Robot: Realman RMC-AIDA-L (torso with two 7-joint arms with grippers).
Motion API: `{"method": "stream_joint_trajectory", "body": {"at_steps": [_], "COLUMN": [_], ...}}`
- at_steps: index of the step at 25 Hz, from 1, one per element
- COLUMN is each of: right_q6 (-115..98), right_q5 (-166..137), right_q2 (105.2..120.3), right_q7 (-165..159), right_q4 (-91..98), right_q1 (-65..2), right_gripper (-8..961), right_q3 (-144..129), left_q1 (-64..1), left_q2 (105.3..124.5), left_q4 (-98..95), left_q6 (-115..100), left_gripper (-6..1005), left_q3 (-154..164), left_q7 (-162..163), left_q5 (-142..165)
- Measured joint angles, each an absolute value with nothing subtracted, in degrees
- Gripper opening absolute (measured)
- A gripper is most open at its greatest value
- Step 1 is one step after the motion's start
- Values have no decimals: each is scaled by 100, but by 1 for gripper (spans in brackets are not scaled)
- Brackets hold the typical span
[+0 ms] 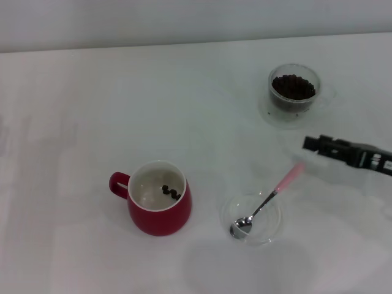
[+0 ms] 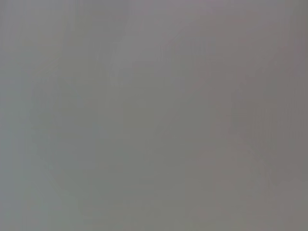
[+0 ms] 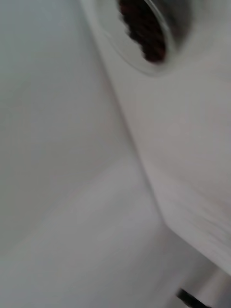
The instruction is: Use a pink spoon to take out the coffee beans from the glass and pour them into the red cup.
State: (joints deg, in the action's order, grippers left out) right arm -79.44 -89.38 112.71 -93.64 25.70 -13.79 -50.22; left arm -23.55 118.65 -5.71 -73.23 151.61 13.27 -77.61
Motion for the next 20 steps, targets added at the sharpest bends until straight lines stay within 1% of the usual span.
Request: {"method": "stream_joint_trajectory", "body": {"at_steps": [1,4,6,10,15,20], "right_q6": [-7971,-8054,-8077,-8096,-8234,-8140], "right_q5": [-8930,-8908,-8817,-7719,-5816,-5563], "right_q2": [11279,11342,11414,11496,11521,11531], "right_q7": [-9233,-8759,-8182,-5796,-2736,-1326], "right_q4": [2569,2571,2473,1458,235,-192], "right_q1": [-1344,-1259,-1246,-1377,-1665,-1997], "right_gripper": [795,823,842,842,841,841], "right_q3": [-4805,-3996,-3398,-2734,-2678,-2457], "left_q1": [-2355,-2359,-2375,-2408,-2456,-2531], "left_q2": [11866,11866,11866,11872,11883,11884], "left_q4": [-571,-563,-550,-503,-493,-425], "left_q6": [-7323,-7323,-7323,-7295,-7097,-6932], "left_gripper": [756,757,757,757,758,758], "left_q3": [15161,15161,15161,15162,15161,15162], "left_q7": [1327,1328,1327,1328,1306,1296], "left_q5": [-7761,-7769,-7790,-7842,-8026,-8123]}}
